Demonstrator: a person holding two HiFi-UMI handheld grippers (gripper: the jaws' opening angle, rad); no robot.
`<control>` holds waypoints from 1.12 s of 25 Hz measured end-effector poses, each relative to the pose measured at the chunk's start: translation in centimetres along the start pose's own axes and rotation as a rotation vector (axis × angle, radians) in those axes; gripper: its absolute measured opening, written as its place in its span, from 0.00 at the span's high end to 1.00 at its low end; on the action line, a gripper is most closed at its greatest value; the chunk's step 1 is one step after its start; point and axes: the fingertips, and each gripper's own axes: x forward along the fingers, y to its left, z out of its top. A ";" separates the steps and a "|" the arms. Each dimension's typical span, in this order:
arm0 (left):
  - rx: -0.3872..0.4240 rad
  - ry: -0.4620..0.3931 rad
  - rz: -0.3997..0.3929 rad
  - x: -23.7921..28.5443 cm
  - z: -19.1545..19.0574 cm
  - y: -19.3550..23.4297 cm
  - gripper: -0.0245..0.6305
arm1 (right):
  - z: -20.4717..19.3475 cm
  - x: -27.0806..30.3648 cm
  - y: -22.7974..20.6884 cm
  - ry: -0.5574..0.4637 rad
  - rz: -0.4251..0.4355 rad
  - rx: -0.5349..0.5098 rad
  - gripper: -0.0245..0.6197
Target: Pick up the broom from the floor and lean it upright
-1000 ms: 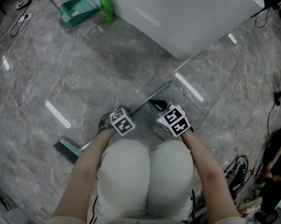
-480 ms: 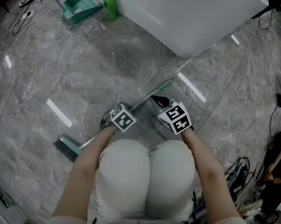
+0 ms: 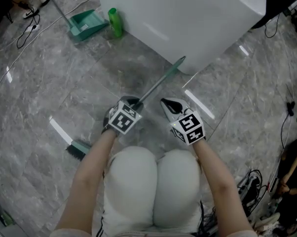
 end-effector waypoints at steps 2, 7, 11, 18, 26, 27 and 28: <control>0.017 -0.082 0.013 -1.1 3.2 0.7 0.84 | 1.7 -0.3 -0.6 -0.038 -0.029 0.001 0.96; 0.049 -0.244 0.050 -4.5 11.2 1.6 0.84 | 5.4 -1.2 -1.8 -0.122 -0.085 0.021 0.96; 0.080 -0.387 0.076 -6.9 16.4 2.3 0.84 | 6.5 -1.5 -1.8 -0.160 -0.109 0.055 0.96; 0.108 -0.587 0.146 -9.2 24.4 4.1 0.84 | 6.5 -1.9 -2.4 -0.189 -0.144 0.102 0.96; 0.126 -0.643 0.157 -8.1 29.8 5.1 0.84 | 6.5 -2.9 -3.2 -0.211 -0.178 0.100 0.96; 0.127 -0.644 0.159 -7.8 30.3 5.2 0.84 | 6.6 -3.2 -3.4 -0.218 -0.186 0.104 0.96; 0.128 -0.645 0.161 -7.6 30.8 5.3 0.84 | 6.7 -3.4 -3.5 -0.225 -0.191 0.107 0.96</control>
